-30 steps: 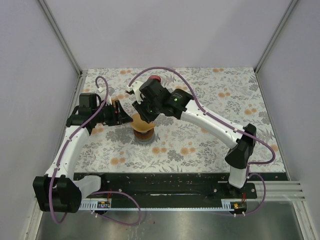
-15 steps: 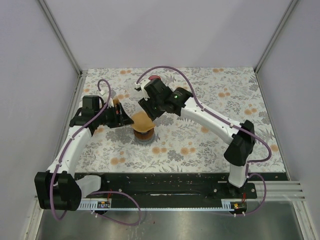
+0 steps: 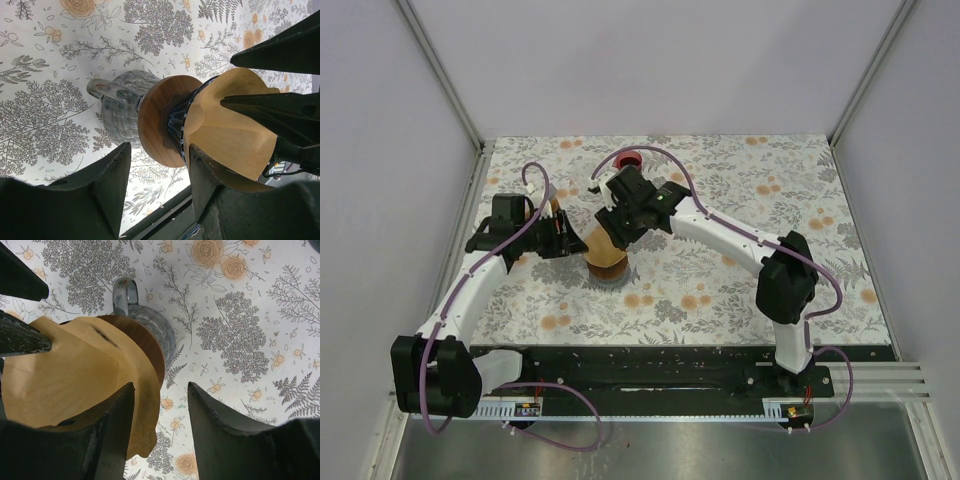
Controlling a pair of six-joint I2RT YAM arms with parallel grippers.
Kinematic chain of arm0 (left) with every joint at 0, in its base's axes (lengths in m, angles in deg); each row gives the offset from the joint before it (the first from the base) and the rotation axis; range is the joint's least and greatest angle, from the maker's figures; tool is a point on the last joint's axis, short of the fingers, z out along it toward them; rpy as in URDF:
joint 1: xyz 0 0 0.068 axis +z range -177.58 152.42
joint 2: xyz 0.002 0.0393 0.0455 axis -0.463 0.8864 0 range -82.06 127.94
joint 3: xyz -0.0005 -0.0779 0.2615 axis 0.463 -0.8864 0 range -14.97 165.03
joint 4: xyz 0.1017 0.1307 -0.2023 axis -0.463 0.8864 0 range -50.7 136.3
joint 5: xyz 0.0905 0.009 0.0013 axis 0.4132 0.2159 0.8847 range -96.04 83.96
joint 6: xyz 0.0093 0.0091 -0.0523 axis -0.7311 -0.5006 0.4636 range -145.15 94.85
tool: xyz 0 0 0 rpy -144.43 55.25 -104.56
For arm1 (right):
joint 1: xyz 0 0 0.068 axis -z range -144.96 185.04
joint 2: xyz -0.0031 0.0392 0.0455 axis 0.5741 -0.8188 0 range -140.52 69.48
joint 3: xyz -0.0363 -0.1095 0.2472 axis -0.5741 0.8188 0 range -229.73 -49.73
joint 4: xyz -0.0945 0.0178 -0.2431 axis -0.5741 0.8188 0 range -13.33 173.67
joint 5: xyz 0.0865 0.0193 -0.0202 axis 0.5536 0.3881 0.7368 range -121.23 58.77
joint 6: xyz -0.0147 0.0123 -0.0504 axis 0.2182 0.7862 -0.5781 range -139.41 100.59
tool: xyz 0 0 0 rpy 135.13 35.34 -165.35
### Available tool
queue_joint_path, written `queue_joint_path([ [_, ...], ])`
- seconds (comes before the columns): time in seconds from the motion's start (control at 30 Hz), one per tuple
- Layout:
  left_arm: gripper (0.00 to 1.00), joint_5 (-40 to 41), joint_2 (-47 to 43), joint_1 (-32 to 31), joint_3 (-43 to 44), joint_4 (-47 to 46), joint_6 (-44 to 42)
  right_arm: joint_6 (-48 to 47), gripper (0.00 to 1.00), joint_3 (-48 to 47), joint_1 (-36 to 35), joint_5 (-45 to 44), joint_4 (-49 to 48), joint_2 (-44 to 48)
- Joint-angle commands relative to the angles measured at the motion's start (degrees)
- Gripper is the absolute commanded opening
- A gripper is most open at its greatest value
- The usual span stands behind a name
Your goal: Place the coffee filter in the dripper
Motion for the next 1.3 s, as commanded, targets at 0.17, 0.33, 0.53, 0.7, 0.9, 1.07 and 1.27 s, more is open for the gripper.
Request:
queue_joint_path([
  [0.17, 0.51, 3.17, 0.89, -2.36, 0.84, -2.82, -2.21, -0.12, 0.54, -2.27, -0.30, 0.75, -2.75, -3.10],
  [0.33, 0.51, 5.19, 1.33, -3.24, 1.28, -2.91, -3.44, -1.96, 0.49, -2.45, -0.30, 2.33, -2.58, -4.07],
  [0.53, 0.52, 4.23, 1.33, -3.24, 4.35, -2.56, -3.97, -2.58, 0.41, -1.92, -0.30, 2.68, -2.58, -4.25],
  [0.7, 0.58, 0.27, 1.33, -3.68, 5.24, -3.08, -4.41, -2.76, 0.35, -2.27, -0.30, 2.86, -2.58, -4.60],
  [0.9, 0.70, 0.09, 1.68, -6.31, 5.33, -4.57, -5.64, -2.49, 0.31, -2.18, -0.30, 2.86, -2.84, -4.43],
  [1.07, 0.68, 5.97, 3.26, -7.55, 4.62, -7.03, -5.29, -2.05, 0.28, -2.18, -0.30, 3.65, -3.19, -4.34],
  [1.27, 0.56, 7.91, 5.11, -8.34, 4.36, -7.92, -4.67, -1.61, 0.25, -1.83, -0.39, 4.27, -4.07, -4.16],
])
